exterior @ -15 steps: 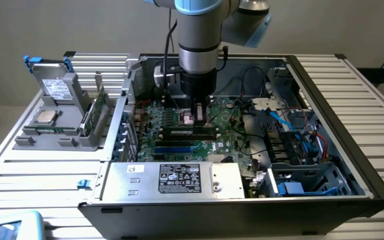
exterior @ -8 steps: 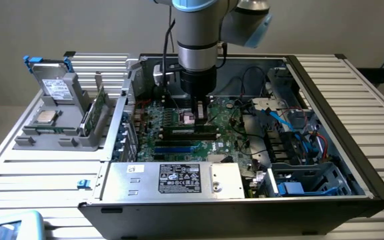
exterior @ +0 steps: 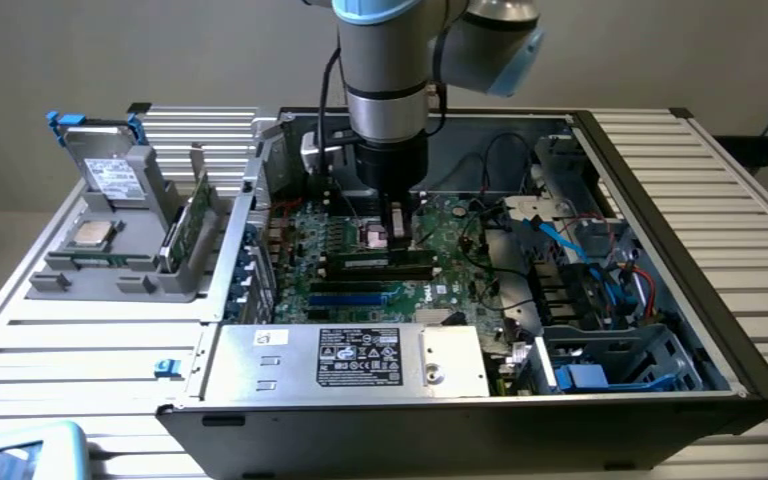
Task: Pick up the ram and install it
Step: 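Insert the ram into the slot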
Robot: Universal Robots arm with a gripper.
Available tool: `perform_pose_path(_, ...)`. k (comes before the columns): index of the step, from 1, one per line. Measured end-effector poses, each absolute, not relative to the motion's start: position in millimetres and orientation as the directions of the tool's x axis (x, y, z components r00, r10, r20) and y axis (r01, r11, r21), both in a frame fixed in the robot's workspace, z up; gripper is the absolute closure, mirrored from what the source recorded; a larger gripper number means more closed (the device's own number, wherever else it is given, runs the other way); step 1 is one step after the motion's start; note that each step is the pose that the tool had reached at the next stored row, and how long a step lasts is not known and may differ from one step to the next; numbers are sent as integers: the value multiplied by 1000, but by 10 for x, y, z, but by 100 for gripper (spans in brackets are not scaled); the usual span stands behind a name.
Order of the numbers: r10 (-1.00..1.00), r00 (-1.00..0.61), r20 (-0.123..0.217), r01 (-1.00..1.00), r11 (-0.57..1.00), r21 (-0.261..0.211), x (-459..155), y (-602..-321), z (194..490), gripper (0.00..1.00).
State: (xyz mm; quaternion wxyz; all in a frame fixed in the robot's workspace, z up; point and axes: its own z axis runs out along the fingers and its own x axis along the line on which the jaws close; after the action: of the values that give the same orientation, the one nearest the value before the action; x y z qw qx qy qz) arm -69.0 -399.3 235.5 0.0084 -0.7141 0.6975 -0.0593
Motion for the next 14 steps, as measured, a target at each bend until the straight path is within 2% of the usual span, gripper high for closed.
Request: perform_pose_path(14,-997,18,73,-994,-26,-110,-725,-3992,2342,87)
